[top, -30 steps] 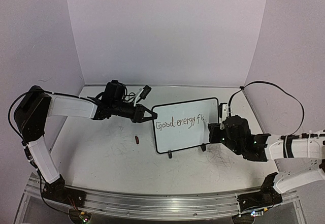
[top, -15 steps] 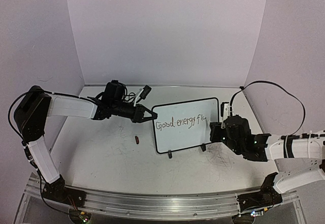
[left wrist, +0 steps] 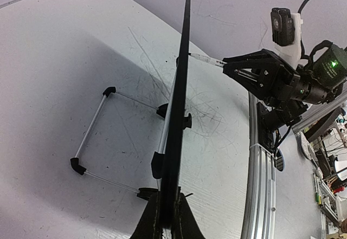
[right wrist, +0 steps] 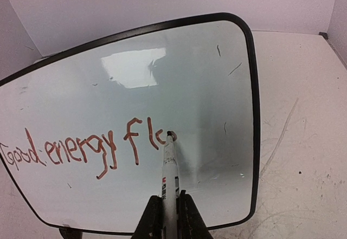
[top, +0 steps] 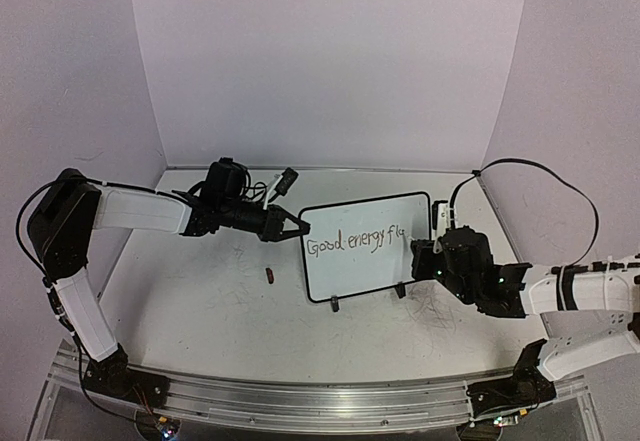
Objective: Write a sentence on the whiteboard
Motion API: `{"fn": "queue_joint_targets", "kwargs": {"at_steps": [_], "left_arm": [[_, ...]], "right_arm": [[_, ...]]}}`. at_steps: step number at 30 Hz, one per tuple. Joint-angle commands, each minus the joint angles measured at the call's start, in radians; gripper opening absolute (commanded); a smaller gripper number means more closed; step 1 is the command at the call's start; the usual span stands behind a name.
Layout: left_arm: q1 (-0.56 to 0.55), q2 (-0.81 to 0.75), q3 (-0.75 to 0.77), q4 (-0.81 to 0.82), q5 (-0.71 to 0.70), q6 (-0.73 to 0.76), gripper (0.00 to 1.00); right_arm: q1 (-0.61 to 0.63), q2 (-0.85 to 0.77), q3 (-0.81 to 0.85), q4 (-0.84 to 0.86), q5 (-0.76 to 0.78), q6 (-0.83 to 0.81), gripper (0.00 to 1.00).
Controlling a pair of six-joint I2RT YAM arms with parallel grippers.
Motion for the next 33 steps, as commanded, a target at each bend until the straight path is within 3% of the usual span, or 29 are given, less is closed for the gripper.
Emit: {"fn": "queue_joint_targets", "kwargs": {"at_steps": [1,8,14,33], "left_arm": [[-0.007,-0.015,-0.007,-0.044,-0.046,0.032,0.00],[-0.008,-0.015,-0.009,-0.044,-0.047,0.032,0.00],[-0.008,-0.016,-0.008,-0.044,-0.050,0.033,0.00],[-0.010,-0.011,-0.006,-0.044,-0.047,0.033,0.00]], "right_arm": [[-0.004,0.016,0.031,0.035,-0.027,-0.019,0.00],[-0.003,-0.007,0.023,0.035,-0.038,-0.018,0.00],[-0.006,-0.145,-0.057,0.000,0.014,0.024,0.00],[-0.020,-0.034,0.037,0.020,0.023,-0.038,0.00]]}}
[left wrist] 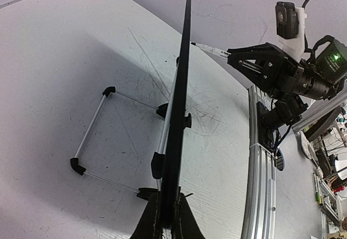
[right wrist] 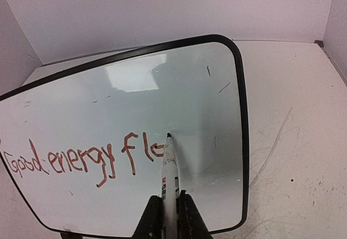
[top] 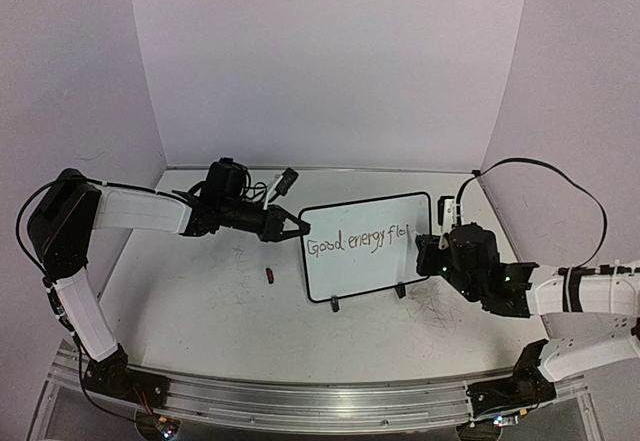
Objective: Write a sentence on the whiteboard
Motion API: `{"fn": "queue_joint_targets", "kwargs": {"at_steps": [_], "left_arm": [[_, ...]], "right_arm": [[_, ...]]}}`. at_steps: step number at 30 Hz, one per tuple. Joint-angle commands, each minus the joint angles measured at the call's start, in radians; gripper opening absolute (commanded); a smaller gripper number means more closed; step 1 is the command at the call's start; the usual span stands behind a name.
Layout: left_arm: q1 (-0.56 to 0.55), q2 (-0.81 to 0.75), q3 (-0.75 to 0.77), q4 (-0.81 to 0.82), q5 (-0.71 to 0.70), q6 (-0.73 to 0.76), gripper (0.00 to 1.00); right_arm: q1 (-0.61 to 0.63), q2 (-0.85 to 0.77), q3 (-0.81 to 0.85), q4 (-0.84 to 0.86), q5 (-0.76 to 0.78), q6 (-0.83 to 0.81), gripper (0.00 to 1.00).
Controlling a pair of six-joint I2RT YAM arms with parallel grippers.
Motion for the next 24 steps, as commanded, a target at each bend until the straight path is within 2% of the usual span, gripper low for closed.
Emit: {"fn": "queue_joint_targets", "kwargs": {"at_steps": [1,24], "left_arm": [[-0.009,-0.011,-0.006,-0.044,-0.048,0.031,0.00],[-0.010,-0.016,-0.007,-0.046,-0.051,0.033,0.00]], "right_arm": [[-0.004,0.020,0.040,0.027,0.018,-0.012,0.00],[-0.008,0.014,-0.009,-0.011,-0.003,0.049,0.00]]}}
